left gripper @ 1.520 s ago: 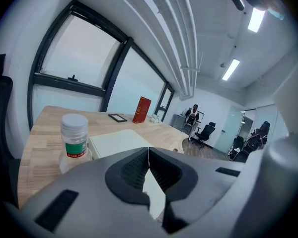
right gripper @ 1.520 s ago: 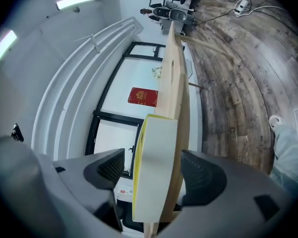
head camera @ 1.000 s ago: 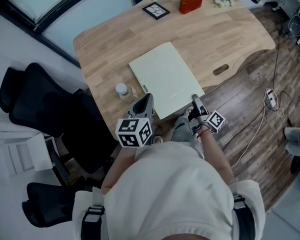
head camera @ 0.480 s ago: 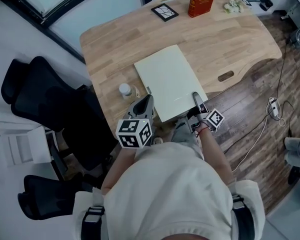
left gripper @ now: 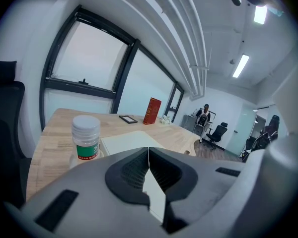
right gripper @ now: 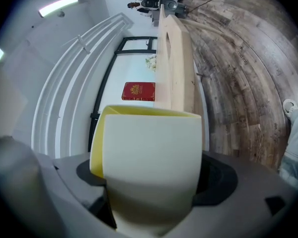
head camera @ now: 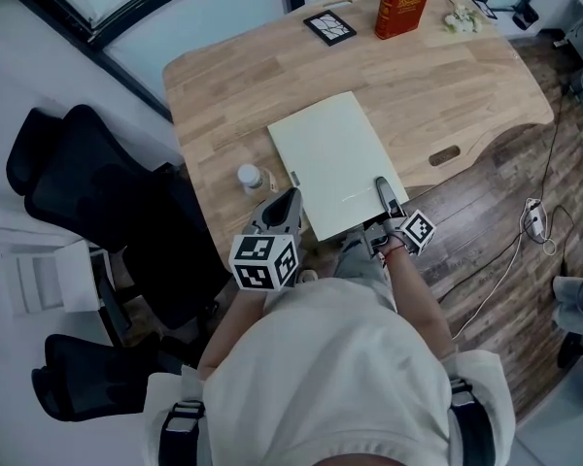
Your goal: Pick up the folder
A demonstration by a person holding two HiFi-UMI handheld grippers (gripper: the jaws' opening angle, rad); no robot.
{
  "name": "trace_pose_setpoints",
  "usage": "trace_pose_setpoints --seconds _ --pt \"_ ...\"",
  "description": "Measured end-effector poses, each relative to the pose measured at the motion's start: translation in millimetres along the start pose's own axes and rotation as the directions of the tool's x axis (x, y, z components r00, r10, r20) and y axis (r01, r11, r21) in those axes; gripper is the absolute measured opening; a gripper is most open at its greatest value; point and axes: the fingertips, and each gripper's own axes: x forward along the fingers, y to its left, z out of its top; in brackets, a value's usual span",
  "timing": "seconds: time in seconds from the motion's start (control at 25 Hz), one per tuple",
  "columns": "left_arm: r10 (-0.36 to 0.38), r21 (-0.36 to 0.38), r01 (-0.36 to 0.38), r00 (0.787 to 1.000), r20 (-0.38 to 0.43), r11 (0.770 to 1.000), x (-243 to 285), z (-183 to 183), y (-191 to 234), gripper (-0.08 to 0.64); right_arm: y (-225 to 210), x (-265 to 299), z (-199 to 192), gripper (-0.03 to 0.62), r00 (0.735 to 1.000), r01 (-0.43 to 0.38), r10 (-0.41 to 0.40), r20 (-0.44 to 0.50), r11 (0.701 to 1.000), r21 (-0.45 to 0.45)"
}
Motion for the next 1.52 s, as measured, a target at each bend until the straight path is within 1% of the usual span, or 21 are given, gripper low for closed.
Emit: trace_pose_setpoints --seconds 0.12,0.28,0.44,0.68,0.88,1.32,1.36,1.4,1.52 --pt "0.005 -0.003 -0.005 1.0 -0.001 1.0 -0.1 -1.1 1.7 0.021 0.7 1.0 1.4 0.459 1.0 -0.01 0.01 0.009 1.0 -0.007" --pt "0.008 -0.003 -0.008 1.0 -0.007 1.0 -1.6 -4.3 3.6 0.021 -4.6 -1.2 1.5 0.454 1.0 0.014 -0.014 0.024 1.0 -0.003" --pt "0.005 -0.002 -0.005 1.0 -0.004 1.0 -2.9 -3.6 3.8 0.021 -8.3 -2.4 2.1 0.414 0.999 0.022 -0.023 0.036 1.0 0.006" --pt "0.001 -0.005 -0.001 1.0 -0.008 1.0 -5.0 -4.5 3.5 0.021 -7.9 -3.9 2.5 0.4 0.998 0.037 -0.038 0.05 0.999 0.02" --pt "-0.006 -0.003 0.006 1.0 -0.009 1.0 -9.5 -7.1 4.1 0.021 -6.5 -7.9 1.0 0.38 0.997 0.028 -0.031 0.07 0.999 0.031" --pt "-0.023 0.002 0.023 1.0 -0.015 1.0 -23.0 -11.5 4.5 0.021 -3.5 -18.1 -2.8 0.38 0.995 0.02 -0.024 0.098 0.999 0.045" --pt "-0.025 0.002 0.025 1.0 -0.015 1.0 -23.8 -11.9 4.8 0.021 -2.1 -20.2 -4.3 0.372 0.995 0.012 -0.016 0.098 0.999 0.043" --pt "-0.028 0.003 0.028 0.999 -0.016 1.0 -24.5 -12.1 4.9 0.021 -0.2 -22.3 -6.4 0.349 0.995 0.002 -0.006 0.096 0.999 0.042" --pt "-0.039 0.005 0.04 0.999 -0.015 0.999 -26.5 -11.7 3.5 0.021 2.3 -28.9 -12.4 0.337 0.995 -0.008 0.004 0.104 0.999 0.044"
